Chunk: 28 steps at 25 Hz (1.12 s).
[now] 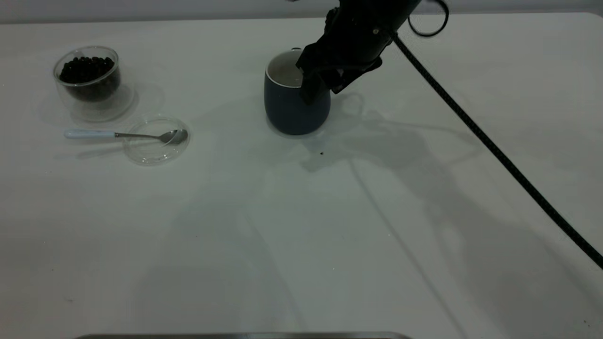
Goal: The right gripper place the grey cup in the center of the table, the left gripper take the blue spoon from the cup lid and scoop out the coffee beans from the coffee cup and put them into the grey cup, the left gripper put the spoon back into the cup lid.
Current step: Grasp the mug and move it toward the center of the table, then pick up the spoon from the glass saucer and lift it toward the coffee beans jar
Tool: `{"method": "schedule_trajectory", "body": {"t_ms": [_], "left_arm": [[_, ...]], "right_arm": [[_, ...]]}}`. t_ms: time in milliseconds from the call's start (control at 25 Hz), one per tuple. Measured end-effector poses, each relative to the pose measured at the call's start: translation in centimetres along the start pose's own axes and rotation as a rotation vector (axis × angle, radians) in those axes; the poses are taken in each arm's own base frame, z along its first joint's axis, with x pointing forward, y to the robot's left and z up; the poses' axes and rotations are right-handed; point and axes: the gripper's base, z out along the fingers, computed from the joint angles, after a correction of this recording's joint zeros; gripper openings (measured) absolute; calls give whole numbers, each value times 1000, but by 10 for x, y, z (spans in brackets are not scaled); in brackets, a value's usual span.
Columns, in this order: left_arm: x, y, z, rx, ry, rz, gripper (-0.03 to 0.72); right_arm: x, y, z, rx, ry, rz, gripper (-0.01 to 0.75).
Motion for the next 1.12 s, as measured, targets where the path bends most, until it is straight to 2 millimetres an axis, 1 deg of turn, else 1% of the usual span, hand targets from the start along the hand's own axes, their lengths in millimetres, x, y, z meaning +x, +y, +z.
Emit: {"method": "schedule_trajectory", "body": {"t_ms": [120, 200, 360, 480, 560, 640, 720, 840, 920, 1080, 1120], "left_arm": [[0, 0, 0, 0, 0, 0, 592], [0, 0, 0, 0, 0, 0, 592], [0, 0, 0, 0, 0, 0, 592], [0, 0, 0, 0, 0, 0, 592], [0, 0, 0, 0, 0, 0, 592], [0, 0, 0, 0, 0, 0, 592], [0, 0, 0, 0, 0, 0, 592], [0, 0, 0, 0, 0, 0, 592], [0, 0, 0, 0, 0, 0, 592], [0, 0, 0, 0, 0, 0, 592], [0, 0, 0, 0, 0, 0, 592]], "right_arm": [[-9, 5, -34, -2, 45, -31, 462], [-16, 9, -64, 22, 79, -38, 462], [-24, 23, -143, 70, 147, -19, 462], [-23, 36, -199, 100, 181, -2, 462], [-19, 45, -230, 113, 194, 13, 462], [-15, 53, -257, 119, 188, 26, 462], [-12, 58, -275, 130, 158, 25, 462], [5, 68, -298, 140, 131, 25, 462], [22, 76, -312, 140, 127, 24, 462], [60, 89, -334, 146, 119, 20, 462], [69, 91, -336, 146, 127, 20, 462]]}}
